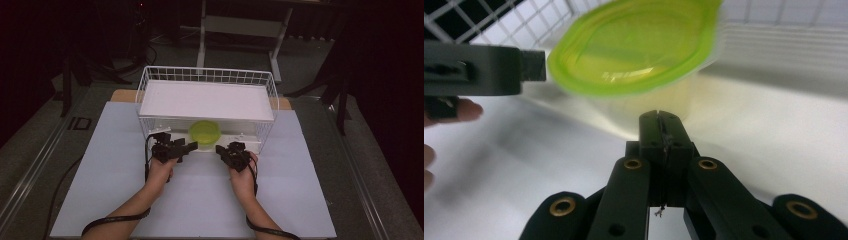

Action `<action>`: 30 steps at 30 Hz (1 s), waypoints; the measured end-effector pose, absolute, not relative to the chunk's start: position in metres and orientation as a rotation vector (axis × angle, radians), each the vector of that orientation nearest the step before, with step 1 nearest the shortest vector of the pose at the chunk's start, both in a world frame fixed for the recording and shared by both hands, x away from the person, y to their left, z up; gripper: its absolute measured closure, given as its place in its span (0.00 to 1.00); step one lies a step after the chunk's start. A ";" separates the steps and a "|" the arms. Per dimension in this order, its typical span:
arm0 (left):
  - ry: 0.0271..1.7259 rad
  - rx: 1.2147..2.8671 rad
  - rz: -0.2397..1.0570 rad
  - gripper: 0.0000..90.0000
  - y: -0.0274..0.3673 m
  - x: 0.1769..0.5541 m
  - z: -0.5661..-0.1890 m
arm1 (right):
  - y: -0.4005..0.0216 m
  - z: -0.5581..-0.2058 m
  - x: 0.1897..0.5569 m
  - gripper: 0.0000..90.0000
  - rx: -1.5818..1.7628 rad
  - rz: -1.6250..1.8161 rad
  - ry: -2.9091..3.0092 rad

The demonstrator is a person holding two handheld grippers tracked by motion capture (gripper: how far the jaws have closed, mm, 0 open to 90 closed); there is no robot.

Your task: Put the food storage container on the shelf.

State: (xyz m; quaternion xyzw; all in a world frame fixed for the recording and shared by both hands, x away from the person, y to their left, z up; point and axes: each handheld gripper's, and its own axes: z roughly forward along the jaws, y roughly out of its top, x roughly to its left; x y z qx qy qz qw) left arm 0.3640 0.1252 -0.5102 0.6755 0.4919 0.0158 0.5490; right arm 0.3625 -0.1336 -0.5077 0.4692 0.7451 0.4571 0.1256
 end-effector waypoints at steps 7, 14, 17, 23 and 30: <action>1.033 1.668 0.171 0.01 0.125 0.335 -0.508 | -0.119 -0.514 0.363 1.00 1.337 1.340 2.212; 0.965 1.648 0.374 0.01 0.132 0.304 -0.505 | -0.111 -0.516 0.370 1.00 1.359 1.340 2.208; 0.952 1.627 0.422 0.01 0.133 0.297 -0.504 | -0.106 -0.518 0.373 1.00 1.351 1.329 2.213; 0.941 1.639 0.420 0.01 0.133 0.296 -0.500 | -0.098 -0.516 0.382 1.00 1.358 1.335 2.203; 0.915 1.664 0.393 0.01 0.128 0.296 -0.501 | -0.094 -0.512 0.386 1.00 1.360 1.331 2.208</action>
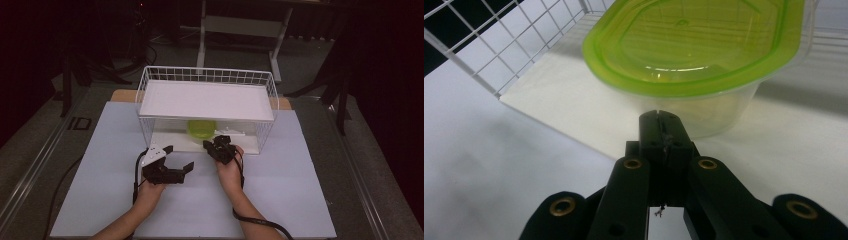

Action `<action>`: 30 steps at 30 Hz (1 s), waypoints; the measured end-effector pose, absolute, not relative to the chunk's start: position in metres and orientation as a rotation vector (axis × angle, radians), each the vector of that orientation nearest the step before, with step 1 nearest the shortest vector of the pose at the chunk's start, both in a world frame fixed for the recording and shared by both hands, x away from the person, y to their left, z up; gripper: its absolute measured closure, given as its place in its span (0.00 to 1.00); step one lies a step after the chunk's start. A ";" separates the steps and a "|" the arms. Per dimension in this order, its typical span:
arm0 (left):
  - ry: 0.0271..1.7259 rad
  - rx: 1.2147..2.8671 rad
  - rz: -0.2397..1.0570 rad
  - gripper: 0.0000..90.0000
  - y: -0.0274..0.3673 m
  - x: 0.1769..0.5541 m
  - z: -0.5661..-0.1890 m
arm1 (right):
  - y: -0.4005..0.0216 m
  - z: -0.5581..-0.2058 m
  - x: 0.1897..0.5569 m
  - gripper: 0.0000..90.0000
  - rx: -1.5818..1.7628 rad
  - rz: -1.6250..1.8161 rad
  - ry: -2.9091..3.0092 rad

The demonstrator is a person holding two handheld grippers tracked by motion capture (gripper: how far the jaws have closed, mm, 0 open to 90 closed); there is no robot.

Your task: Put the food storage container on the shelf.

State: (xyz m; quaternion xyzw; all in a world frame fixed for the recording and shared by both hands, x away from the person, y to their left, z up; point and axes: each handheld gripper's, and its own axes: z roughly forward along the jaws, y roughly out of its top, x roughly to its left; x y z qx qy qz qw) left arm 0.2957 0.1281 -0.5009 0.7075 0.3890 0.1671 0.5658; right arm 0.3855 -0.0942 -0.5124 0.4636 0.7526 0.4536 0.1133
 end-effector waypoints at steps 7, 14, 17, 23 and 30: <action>0.902 1.662 0.348 0.01 0.129 0.294 -0.499 | -0.099 -0.514 0.369 1.00 1.333 1.311 2.243; 0.830 1.677 0.323 0.01 0.133 0.287 -0.491 | -0.108 -0.511 0.348 0.88 1.290 1.327 2.258; 0.799 1.698 0.318 0.01 0.133 0.284 -0.490 | -0.112 -0.507 0.339 0.76 1.232 1.321 2.254; 0.734 1.715 0.284 0.01 0.131 0.275 -0.486 | -0.116 -0.497 0.322 0.32 1.100 1.360 2.257; 0.709 1.741 0.288 0.01 0.133 0.265 -0.481 | -0.124 -0.493 0.310 0.16 1.040 1.416 2.289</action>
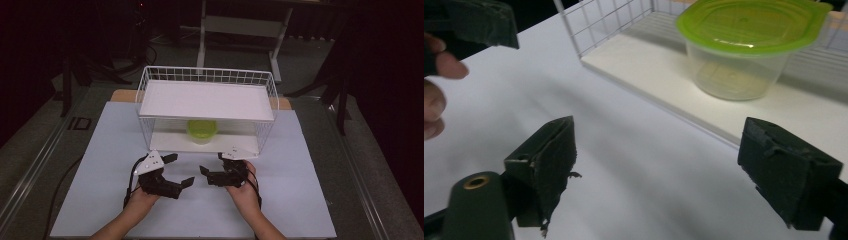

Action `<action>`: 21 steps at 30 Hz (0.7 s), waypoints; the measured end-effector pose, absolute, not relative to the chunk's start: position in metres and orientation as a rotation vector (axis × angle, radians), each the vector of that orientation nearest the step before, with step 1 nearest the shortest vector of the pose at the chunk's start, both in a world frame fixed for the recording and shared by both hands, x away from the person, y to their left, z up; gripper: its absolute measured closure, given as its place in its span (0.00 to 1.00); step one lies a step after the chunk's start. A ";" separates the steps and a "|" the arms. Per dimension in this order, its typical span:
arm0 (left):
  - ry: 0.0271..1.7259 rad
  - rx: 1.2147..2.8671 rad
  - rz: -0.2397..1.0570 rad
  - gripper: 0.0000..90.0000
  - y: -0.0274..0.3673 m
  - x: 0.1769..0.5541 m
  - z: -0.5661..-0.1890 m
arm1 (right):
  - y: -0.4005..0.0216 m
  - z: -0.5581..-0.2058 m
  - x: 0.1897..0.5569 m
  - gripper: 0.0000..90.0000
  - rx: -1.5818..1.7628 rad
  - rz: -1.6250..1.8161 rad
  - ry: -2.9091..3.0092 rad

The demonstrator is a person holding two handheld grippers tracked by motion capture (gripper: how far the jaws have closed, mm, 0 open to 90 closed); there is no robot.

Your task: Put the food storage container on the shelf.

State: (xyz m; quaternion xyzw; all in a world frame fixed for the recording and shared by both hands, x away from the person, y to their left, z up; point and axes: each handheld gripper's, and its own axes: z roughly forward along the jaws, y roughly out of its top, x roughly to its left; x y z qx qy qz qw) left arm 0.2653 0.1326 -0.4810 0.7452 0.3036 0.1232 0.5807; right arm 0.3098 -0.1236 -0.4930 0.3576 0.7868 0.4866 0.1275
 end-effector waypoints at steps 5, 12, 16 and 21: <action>0.709 1.752 0.287 0.01 0.136 0.260 -0.481 | -0.127 -0.493 0.305 0.16 1.022 1.415 2.293; 0.704 1.771 0.279 0.01 0.145 0.253 -0.482 | -0.137 -0.488 0.295 0.16 1.016 1.435 2.282; 0.689 1.793 0.282 0.01 0.151 0.248 -0.481 | -0.145 -0.481 0.288 0.17 0.997 1.446 2.265; 0.674 1.817 0.282 0.01 0.157 0.243 -0.482 | -0.156 -0.477 0.280 0.17 0.981 1.463 2.265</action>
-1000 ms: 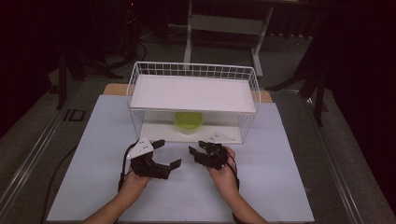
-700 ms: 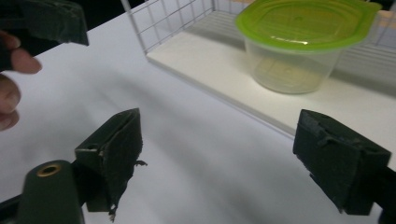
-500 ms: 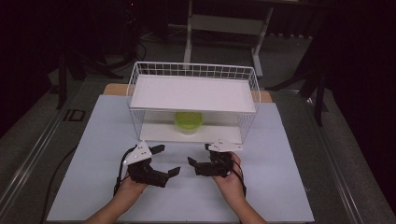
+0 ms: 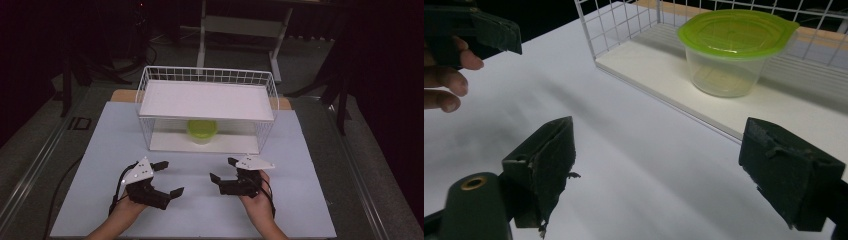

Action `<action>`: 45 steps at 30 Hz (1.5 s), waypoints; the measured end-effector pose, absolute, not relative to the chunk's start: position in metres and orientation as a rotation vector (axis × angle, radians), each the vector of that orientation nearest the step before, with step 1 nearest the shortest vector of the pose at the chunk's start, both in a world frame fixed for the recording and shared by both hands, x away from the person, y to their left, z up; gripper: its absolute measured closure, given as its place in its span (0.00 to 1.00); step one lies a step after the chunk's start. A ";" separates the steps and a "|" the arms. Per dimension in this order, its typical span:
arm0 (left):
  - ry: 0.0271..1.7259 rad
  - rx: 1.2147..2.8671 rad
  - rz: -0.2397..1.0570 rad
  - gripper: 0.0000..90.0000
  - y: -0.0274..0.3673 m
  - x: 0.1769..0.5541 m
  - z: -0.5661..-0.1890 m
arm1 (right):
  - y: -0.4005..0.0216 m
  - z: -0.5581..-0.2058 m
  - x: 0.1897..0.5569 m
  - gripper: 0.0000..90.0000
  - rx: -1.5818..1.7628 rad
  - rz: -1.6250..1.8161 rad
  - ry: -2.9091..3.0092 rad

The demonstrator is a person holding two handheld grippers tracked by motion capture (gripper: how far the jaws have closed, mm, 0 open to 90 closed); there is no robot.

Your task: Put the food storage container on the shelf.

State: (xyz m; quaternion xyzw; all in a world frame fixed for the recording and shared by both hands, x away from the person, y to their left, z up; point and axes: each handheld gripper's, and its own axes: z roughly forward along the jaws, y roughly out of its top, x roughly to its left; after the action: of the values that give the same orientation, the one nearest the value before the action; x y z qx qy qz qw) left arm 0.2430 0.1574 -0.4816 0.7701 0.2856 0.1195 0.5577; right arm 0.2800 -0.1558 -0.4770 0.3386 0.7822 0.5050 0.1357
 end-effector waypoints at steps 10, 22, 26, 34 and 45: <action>0.706 1.825 0.279 0.01 0.176 0.232 -0.485 | -0.185 -0.471 0.267 0.17 0.995 1.489 2.230; 0.737 1.828 0.318 0.01 0.201 0.221 -0.487 | -0.208 -0.468 0.248 0.16 0.965 1.455 2.248; 0.752 1.841 0.322 0.01 0.207 0.217 -0.492 | -0.219 -0.468 0.239 0.16 0.977 1.457 2.234; 0.776 1.822 0.314 0.01 0.215 0.210 -0.495 | -0.230 -0.470 0.231 0.16 0.980 1.436 2.250; 0.784 1.806 0.325 0.01 0.219 0.207 -0.500 | -0.245 -0.484 0.232 0.16 0.999 1.421 2.257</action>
State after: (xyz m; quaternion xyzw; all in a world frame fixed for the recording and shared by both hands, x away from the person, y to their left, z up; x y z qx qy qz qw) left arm 0.2074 0.2189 -0.4999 0.7606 0.3300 0.1367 0.5421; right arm 0.2319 -0.2453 -0.4841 0.3471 0.7840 0.4934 0.1462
